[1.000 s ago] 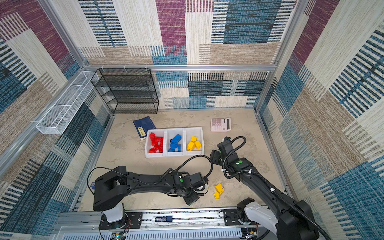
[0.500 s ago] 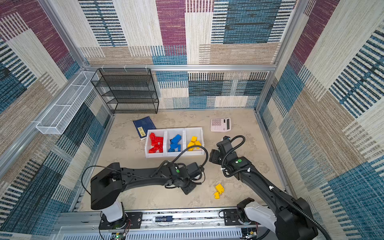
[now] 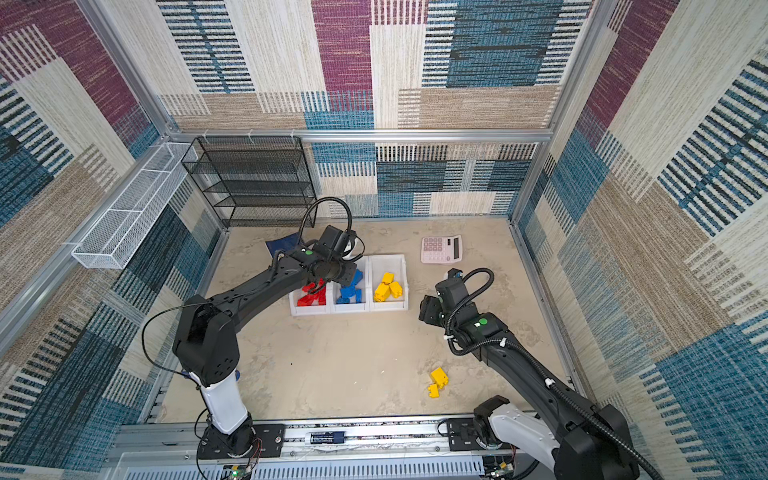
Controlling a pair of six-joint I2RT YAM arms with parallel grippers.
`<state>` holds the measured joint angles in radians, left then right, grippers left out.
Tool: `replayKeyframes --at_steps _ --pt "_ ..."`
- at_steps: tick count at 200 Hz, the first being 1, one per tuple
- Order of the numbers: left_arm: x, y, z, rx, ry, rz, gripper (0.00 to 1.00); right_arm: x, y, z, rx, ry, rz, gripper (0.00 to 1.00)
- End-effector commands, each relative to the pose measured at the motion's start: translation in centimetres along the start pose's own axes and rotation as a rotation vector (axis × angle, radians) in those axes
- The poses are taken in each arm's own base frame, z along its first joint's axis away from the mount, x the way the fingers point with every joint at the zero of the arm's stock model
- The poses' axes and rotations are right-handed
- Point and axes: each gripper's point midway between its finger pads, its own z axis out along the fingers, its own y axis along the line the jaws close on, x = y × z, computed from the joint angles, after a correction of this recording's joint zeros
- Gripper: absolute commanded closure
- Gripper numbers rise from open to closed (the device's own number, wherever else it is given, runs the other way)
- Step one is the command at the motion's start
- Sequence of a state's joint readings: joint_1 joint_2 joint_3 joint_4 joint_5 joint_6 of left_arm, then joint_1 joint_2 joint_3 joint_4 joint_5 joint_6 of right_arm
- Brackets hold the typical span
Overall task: Sort the legos into containers by color
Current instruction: 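Carry the blue brick with the left gripper into the middle compartment and release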
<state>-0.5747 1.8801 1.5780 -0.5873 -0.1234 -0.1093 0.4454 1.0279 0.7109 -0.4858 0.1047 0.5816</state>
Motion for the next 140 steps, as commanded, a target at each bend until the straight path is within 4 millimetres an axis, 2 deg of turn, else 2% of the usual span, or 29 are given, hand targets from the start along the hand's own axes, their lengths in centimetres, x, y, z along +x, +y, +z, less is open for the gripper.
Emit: replayKeyframes --at_steps 1,22,52,98,140 --pt "-0.8 0.8 1.1 -0.002 0.006 -0.004 0.56 0.2 -0.1 -0.2 -0.002 -0.001 0.016 0.26" --pt "-1.5 1.3 2.0 -0.008 0.014 -0.019 0.48 0.4 -0.2 -0.4 -0.007 0.007 0.021 0.26" --pt "-2.1 2.2 2.0 -0.046 0.004 -0.037 0.37 0.7 -0.4 -0.5 0.000 0.016 0.020 0.26" --pt "-1.5 2.4 1.1 -0.036 0.007 -0.069 0.36 1.1 -0.7 -0.6 0.008 0.022 0.035 0.25" --pt "-0.7 2.5 -1.0 -0.018 -0.024 -0.098 0.36 2.2 -1.5 -0.3 0.036 0.058 0.050 0.25"
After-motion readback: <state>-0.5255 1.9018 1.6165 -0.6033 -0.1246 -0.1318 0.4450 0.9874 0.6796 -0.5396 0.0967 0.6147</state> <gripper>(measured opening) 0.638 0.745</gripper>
